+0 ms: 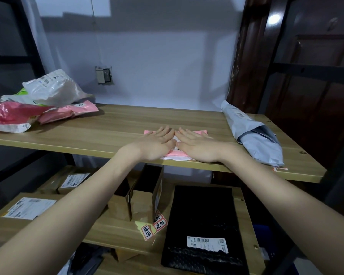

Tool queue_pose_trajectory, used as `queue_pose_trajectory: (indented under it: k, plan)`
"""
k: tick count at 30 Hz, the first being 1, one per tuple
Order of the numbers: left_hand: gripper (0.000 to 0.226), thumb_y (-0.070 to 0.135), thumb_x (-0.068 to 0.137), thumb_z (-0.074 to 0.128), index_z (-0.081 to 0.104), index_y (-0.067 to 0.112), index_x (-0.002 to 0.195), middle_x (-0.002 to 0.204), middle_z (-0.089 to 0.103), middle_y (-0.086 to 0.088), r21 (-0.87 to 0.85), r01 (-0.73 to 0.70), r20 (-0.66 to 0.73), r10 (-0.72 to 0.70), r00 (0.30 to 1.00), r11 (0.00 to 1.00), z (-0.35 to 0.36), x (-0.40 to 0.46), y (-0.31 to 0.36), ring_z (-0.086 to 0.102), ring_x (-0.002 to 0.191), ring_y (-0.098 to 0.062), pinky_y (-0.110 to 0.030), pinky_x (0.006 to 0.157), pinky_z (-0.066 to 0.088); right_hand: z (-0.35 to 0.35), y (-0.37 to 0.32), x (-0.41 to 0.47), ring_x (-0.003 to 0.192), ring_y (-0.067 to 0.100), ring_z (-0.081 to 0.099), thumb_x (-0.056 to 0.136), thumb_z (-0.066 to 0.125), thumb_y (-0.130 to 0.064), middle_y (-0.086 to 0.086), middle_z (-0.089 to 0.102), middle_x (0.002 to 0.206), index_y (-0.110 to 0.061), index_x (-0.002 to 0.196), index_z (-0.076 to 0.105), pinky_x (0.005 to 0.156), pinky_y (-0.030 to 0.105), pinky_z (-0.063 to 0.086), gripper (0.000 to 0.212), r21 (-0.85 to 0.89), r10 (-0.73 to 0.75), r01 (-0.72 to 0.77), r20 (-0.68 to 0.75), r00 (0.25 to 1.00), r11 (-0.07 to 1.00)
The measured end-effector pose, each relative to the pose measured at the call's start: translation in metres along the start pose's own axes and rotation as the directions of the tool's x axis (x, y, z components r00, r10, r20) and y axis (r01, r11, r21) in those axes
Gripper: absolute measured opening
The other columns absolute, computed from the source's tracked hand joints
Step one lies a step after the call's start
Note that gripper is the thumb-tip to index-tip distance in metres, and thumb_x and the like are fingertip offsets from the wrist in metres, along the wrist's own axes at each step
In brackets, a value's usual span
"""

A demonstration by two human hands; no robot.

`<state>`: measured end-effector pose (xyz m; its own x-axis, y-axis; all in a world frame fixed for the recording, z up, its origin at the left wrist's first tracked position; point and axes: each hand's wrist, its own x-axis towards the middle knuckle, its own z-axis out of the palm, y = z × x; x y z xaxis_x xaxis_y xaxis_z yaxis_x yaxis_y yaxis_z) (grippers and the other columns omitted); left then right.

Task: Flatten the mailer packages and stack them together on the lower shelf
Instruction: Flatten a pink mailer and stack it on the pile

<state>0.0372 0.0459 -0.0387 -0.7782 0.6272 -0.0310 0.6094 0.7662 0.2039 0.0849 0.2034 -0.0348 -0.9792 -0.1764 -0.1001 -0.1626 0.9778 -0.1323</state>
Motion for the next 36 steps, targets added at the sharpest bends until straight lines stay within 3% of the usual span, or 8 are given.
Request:
queue_pose_trajectory:
  k: [5,10,15,20,26,30,33,36]
  plan:
    - [0.060,0.041,0.099,0.032,0.009,0.022,0.152,0.160,0.007,0.003,-0.251,-0.107,-0.215,0.052,0.975,0.962,0.002,-0.008,-0.005,0.010,0.146,-0.012,-0.027,0.115,0.008,0.000,-0.004,-0.010,0.147,0.015,0.008,0.099,0.022,-0.045,-0.003,0.009,0.160,-0.024,0.150,0.019,0.116,0.038,0.008,0.054,0.070,-0.013,0.026,-0.181,0.983,0.997]
    - [0.069,0.070,0.083,0.034,0.034,0.031,0.141,0.142,0.039,0.012,-0.290,-0.275,-0.419,0.137,0.898,0.917,0.000,-0.039,-0.013,0.040,0.130,-0.005,-0.035,0.108,0.034,0.003,-0.010,-0.029,0.126,0.015,0.037,0.098,0.029,-0.043,-0.004,0.046,0.136,-0.021,0.131,0.049,0.097,0.037,0.034,0.044,-0.085,-0.101,0.065,-0.531,0.841,0.994]
    - [0.082,0.061,0.074,0.066,0.031,0.032,0.142,0.146,0.037,0.012,-0.045,-0.257,-0.275,0.236,0.932,0.965,0.010,-0.074,-0.033,0.037,0.131,-0.006,-0.029,0.106,0.035,0.015,-0.021,-0.059,0.130,0.016,0.038,0.094,0.028,-0.056,-0.006,0.045,0.140,-0.028,0.137,0.042,0.101,0.034,0.032,0.054,-0.131,-0.176,0.132,-0.417,0.892,0.983]
    - [0.037,0.029,0.076,0.067,0.065,0.026,0.113,0.112,0.066,0.010,-0.020,-0.382,-0.479,0.326,0.815,0.924,0.011,-0.095,-0.029,0.060,0.102,-0.009,-0.034,0.087,0.049,0.028,-0.025,-0.079,0.127,0.019,0.041,0.089,0.049,-0.047,-0.005,0.047,0.135,-0.027,0.135,0.042,0.103,0.031,0.027,0.051,-0.258,-0.251,0.149,-0.425,0.870,0.955]
    - [0.051,0.063,0.057,0.069,0.061,0.047,0.104,0.105,0.064,0.027,-0.339,-0.330,-0.202,0.274,0.940,0.881,0.017,-0.130,0.001,0.061,0.093,0.000,-0.012,0.080,0.045,0.044,-0.023,-0.095,0.100,0.022,0.041,0.071,0.052,-0.015,0.006,0.058,0.108,-0.021,0.090,0.072,0.080,0.033,0.032,0.028,-0.336,-0.400,0.234,-0.610,0.684,0.912]
    - [0.038,0.068,0.076,0.046,0.064,0.034,0.078,0.079,0.065,0.009,-0.268,-0.266,-0.387,0.149,0.910,0.926,0.036,-0.127,-0.008,0.058,0.073,-0.009,-0.035,0.072,0.048,0.069,-0.010,-0.102,0.085,0.020,0.039,0.068,0.050,0.001,0.005,0.062,0.096,-0.021,0.093,0.073,0.070,0.031,0.035,0.041,-0.334,-0.454,0.308,-0.619,0.641,0.891]
    - [0.041,0.066,0.077,0.052,0.053,0.025,0.074,0.074,0.058,0.009,-0.353,-0.084,-0.513,-0.117,0.851,0.932,0.057,-0.116,-0.020,0.056,0.070,-0.007,-0.030,0.066,0.044,0.086,0.003,-0.106,0.083,0.020,0.039,0.064,0.063,0.014,0.007,0.065,0.097,-0.017,0.095,0.074,0.068,0.032,0.047,0.045,-0.253,-0.434,0.357,-0.618,0.656,0.899]
    - [0.042,0.055,0.082,0.060,0.053,0.020,0.105,0.098,0.065,0.007,-0.718,0.127,-0.106,-0.288,0.952,0.684,0.074,-0.104,-0.020,0.066,0.087,-0.008,-0.029,0.079,0.049,0.101,0.012,-0.108,0.088,0.019,0.040,0.066,0.065,0.016,0.007,0.066,0.101,-0.014,0.100,0.074,0.066,0.033,0.051,0.046,-0.172,-0.378,0.351,-0.615,0.692,0.921]
